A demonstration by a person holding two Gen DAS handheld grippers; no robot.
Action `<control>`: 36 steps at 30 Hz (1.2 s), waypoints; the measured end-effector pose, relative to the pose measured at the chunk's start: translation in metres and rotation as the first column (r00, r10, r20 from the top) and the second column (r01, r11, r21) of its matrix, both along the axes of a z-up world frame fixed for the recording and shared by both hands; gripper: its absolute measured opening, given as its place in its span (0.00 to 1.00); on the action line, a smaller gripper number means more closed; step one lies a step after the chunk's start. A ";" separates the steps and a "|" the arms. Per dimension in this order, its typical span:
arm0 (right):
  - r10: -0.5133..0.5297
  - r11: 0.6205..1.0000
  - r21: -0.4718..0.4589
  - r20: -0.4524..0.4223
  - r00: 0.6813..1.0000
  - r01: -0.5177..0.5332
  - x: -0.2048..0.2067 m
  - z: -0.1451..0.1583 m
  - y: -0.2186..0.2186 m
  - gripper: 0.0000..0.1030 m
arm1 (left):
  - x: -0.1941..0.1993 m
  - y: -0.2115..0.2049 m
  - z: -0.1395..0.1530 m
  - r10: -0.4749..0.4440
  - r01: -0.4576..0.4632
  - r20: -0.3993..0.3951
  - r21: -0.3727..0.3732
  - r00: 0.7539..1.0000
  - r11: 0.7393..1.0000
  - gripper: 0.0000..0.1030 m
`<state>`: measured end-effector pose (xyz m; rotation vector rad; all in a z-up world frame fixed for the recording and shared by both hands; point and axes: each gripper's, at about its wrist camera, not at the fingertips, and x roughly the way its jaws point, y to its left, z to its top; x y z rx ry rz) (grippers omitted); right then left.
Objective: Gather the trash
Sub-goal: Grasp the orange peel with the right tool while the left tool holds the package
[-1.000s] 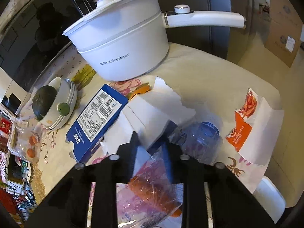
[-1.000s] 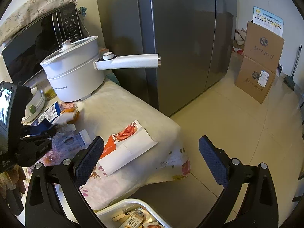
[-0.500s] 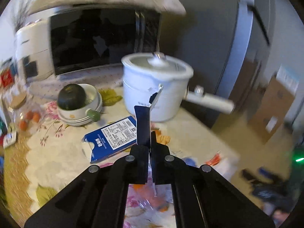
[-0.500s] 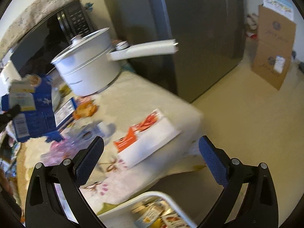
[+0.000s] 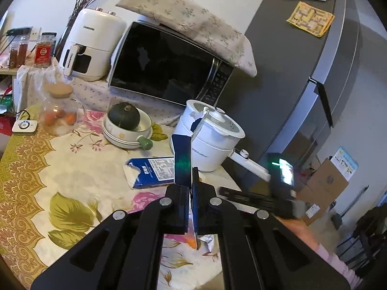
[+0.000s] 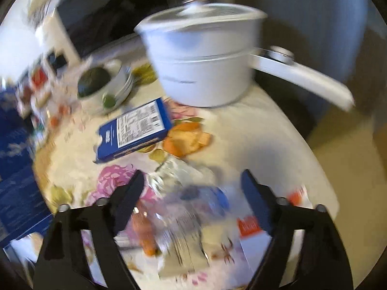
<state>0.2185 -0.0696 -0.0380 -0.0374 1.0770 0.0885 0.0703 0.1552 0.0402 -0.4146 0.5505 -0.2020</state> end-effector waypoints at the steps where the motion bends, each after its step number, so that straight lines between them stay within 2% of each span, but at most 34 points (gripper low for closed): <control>1: 0.006 1.000 -0.022 -0.022 1.000 -0.007 0.011 -0.009 0.011 0.64 | 0.001 0.003 -0.003 0.001 -0.001 -0.009 -0.008 1.000 1.000 0.02; 9: -0.011 0.990 -0.138 -0.109 0.994 -0.005 0.051 -0.047 0.039 0.46 | 0.002 0.016 -0.012 0.004 -0.006 -0.043 -0.035 0.999 0.999 0.02; 16: -0.038 0.993 -0.114 -0.176 0.984 0.018 0.070 -0.063 0.035 0.26 | 0.005 0.019 -0.018 0.001 -0.003 -0.066 -0.035 0.998 0.999 0.02; 23: -0.004 0.996 -0.092 -0.139 0.990 -0.008 0.073 -0.065 0.044 0.14 | 0.009 0.020 -0.024 0.007 -0.011 -0.087 -0.040 0.996 0.999 0.02; 29: 0.002 0.996 -0.083 -0.062 0.998 -0.007 0.066 -0.044 0.042 0.10 | 0.011 0.021 -0.026 0.017 -0.021 -0.091 -0.036 0.996 0.999 0.02; 36: 0.005 0.999 -0.045 0.056 0.998 -0.002 0.048 0.007 0.037 0.09 | 0.010 0.020 -0.025 0.023 -0.026 -0.083 -0.039 0.996 0.999 0.02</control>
